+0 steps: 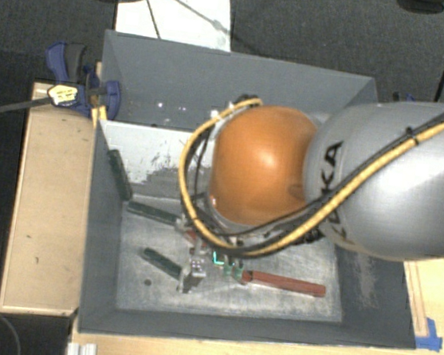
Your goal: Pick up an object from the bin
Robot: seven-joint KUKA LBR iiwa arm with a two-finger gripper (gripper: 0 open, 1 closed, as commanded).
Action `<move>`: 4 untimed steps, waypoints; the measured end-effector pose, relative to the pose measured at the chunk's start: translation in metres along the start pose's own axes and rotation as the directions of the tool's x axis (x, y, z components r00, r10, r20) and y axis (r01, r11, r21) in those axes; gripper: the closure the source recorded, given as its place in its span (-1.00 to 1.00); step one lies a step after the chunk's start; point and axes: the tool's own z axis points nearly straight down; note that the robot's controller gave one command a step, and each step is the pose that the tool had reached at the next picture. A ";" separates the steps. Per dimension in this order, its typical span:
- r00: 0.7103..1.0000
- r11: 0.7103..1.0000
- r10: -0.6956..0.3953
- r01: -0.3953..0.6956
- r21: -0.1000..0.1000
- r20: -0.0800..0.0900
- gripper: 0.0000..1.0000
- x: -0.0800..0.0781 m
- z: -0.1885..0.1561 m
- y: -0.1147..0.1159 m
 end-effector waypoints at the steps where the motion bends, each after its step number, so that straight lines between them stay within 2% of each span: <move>1: 1.000 1.000 0.005 -0.005 -0.002 0.008 -1.00 -0.002 -0.004 -0.001; 2: 0.996 0.996 0.093 -0.093 -0.004 0.011 -1.00 -0.004 0.069 0.012; 3: 0.993 0.993 0.114 -0.114 -0.007 0.018 -1.00 -0.007 0.140 0.016; 4: 0.994 0.994 0.109 -0.109 -0.001 0.005 -1.00 -0.016 0.104 0.017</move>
Offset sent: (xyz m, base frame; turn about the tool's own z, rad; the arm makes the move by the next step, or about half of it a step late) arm 0.0023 0.0239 -0.1466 0.1836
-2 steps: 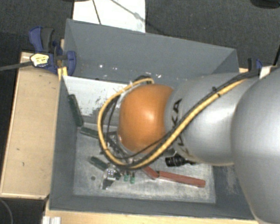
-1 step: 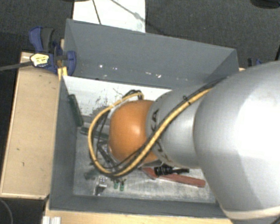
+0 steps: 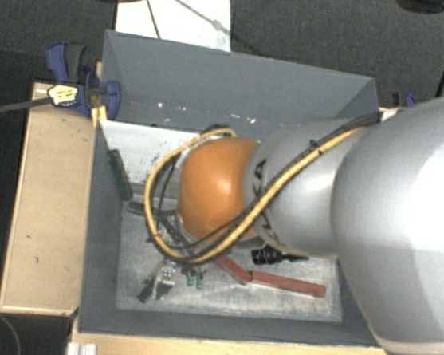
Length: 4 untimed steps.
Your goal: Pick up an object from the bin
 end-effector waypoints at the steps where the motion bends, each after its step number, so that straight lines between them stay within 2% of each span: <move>1: 1.000 1.000 0.003 -0.003 -0.003 0.006 -1.00 0.003 0.002 0.000; 2: 0.996 0.996 0.095 -0.095 -0.005 0.006 1.00 0.006 0.041 -0.023; 4: 0.995 0.995 0.096 -0.096 -0.005 0.005 1.00 0.007 0.038 -0.023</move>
Offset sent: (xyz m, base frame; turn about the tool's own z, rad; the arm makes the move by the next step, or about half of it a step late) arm -0.0105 -0.0231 -0.0420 0.0917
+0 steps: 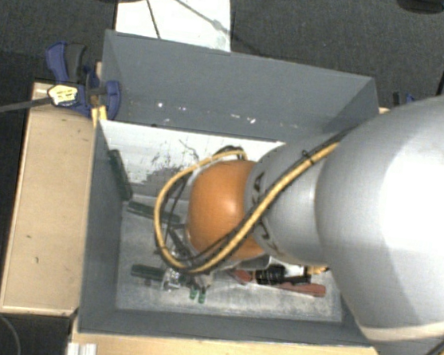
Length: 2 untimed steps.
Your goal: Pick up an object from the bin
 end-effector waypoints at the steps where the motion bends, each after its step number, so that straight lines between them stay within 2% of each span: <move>1: 1.000 1.000 0.001 -0.001 0.005 -0.006 1.00 0.001 -0.007 -0.001; 2: 1.000 1.000 0.002 -0.002 0.005 -0.006 1.00 0.001 -0.023 -0.001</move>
Offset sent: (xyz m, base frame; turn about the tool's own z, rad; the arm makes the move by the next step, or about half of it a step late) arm 0.0001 -0.0001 0.0274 0.0000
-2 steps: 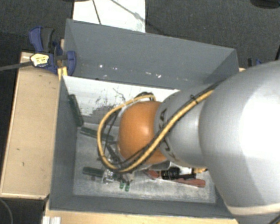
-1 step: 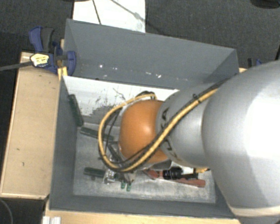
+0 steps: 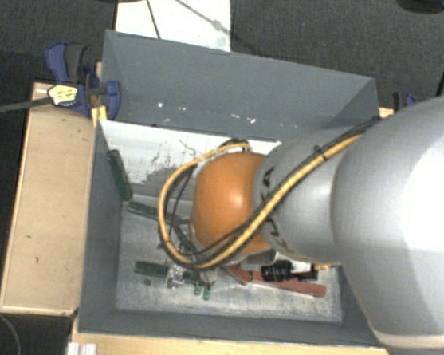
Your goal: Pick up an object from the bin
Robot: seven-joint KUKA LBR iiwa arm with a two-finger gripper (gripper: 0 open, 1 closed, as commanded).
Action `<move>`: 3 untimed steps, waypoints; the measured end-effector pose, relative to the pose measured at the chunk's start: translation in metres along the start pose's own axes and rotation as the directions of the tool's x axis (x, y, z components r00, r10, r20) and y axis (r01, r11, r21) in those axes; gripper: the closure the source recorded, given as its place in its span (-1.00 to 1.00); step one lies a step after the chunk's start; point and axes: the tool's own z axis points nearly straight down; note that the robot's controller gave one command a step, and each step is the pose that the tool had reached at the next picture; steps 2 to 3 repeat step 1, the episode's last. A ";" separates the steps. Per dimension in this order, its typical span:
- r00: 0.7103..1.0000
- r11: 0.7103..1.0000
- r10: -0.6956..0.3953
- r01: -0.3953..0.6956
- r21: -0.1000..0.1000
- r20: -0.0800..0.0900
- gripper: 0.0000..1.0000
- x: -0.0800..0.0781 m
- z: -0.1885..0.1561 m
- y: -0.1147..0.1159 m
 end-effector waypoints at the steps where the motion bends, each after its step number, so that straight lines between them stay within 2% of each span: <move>1: 1.000 1.000 0.001 -0.001 -0.003 0.005 1.00 -0.001 -0.010 0.001; 3: 1.000 1.000 0.001 -0.001 -0.003 0.005 1.00 -0.001 -0.010 0.001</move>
Offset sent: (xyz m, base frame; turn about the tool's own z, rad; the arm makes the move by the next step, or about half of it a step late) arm 0.0001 0.0001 0.0673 0.0000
